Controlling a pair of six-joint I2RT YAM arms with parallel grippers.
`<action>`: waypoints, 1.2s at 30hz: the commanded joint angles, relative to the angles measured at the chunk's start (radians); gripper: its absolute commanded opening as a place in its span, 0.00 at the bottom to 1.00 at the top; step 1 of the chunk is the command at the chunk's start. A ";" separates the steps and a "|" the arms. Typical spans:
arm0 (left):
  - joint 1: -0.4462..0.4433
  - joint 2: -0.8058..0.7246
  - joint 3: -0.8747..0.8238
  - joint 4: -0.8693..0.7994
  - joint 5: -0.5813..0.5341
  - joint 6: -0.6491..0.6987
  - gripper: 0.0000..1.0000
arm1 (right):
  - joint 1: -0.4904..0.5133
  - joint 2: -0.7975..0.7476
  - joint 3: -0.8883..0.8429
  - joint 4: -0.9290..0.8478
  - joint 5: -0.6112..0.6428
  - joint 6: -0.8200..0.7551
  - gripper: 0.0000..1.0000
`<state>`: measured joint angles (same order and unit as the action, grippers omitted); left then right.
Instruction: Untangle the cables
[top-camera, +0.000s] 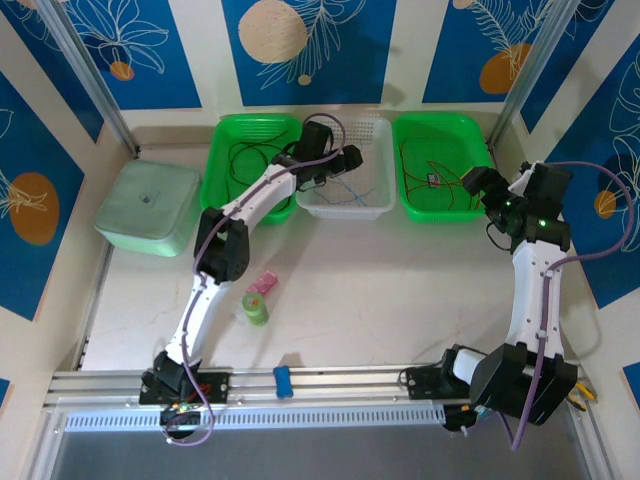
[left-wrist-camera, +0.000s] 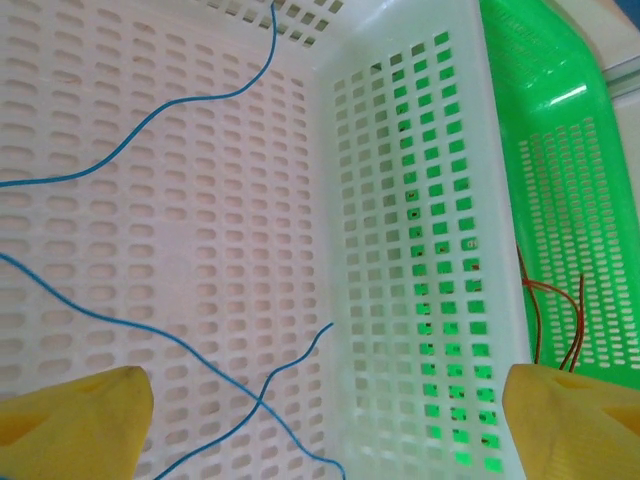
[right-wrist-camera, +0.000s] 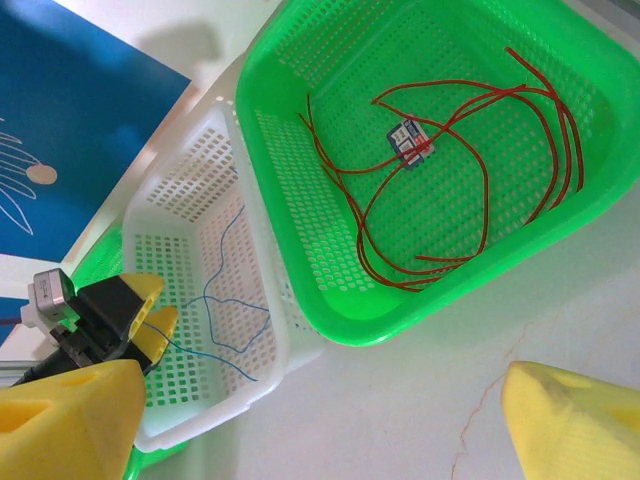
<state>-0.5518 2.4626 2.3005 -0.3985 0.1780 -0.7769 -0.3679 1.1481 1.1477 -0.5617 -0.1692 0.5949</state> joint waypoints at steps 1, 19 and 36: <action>0.006 -0.084 -0.043 -0.060 -0.033 0.048 0.91 | -0.006 -0.025 -0.003 -0.004 -0.026 -0.003 0.92; -0.007 -0.250 -0.204 -0.142 -0.114 0.151 0.98 | -0.009 -0.037 -0.014 0.005 -0.029 0.003 0.92; -0.005 -0.928 -0.895 0.083 -0.428 0.390 0.99 | -0.011 -0.090 -0.053 0.021 0.006 0.003 0.99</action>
<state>-0.5575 1.6661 1.5108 -0.3981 -0.1062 -0.4881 -0.3763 1.0950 1.1271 -0.5552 -0.1692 0.6025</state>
